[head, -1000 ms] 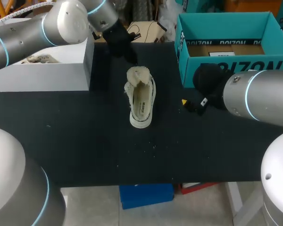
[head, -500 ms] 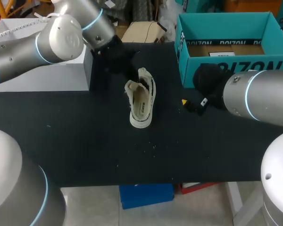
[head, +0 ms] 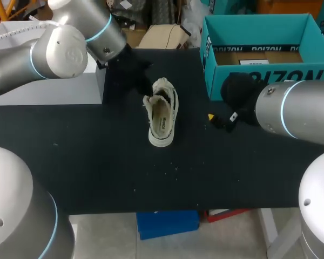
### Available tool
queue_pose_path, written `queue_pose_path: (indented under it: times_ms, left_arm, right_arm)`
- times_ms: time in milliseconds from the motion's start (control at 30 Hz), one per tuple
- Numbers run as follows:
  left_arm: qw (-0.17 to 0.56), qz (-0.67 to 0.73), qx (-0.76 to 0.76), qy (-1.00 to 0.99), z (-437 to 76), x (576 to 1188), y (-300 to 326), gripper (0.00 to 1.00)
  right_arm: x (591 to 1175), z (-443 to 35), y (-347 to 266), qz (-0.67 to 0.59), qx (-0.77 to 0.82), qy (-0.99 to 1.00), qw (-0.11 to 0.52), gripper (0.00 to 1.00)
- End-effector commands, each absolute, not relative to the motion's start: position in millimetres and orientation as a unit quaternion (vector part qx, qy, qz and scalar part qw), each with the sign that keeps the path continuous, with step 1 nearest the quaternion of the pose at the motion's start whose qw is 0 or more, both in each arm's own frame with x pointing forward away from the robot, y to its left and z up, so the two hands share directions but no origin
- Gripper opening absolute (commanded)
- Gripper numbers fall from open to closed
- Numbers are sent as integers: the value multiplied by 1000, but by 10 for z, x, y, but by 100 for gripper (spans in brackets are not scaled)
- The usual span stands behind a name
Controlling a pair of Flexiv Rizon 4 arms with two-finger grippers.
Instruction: Take the shoe out of the shoebox, open the shoe tongue, remove and reinsert the insole, then place the shoe into the shoebox
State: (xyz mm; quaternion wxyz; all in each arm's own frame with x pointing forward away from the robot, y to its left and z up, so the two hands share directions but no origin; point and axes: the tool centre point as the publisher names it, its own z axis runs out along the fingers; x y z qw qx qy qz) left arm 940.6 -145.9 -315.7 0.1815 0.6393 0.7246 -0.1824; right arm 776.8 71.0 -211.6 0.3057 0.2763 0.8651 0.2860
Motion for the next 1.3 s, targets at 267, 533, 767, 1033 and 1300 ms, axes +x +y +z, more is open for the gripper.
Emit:
queue_pose_path:
  times_ms: [267,533,767,1033,1300]
  left_arm:
    - [166,-150,655,722,-3240,9408,-1454,0]
    - [151,-143,662,719,-3488,9462,-1532,0]
    - [156,-161,663,714,-3529,9486,-1577,0]
    - [180,-166,675,697,-3303,9404,-1556,0]
    - [178,-150,669,706,-3327,9591,-1490,0]
  right_arm:
    - [7764,-2129,713,287,277,865,306,100]
    - [7764,-2129,713,287,277,865,306,100]
    - [7764,-2129,713,287,277,865,306,100]
    - [7764,-2129,713,287,277,865,306,100]
    - [7764,-2129,713,287,277,865,306,100]
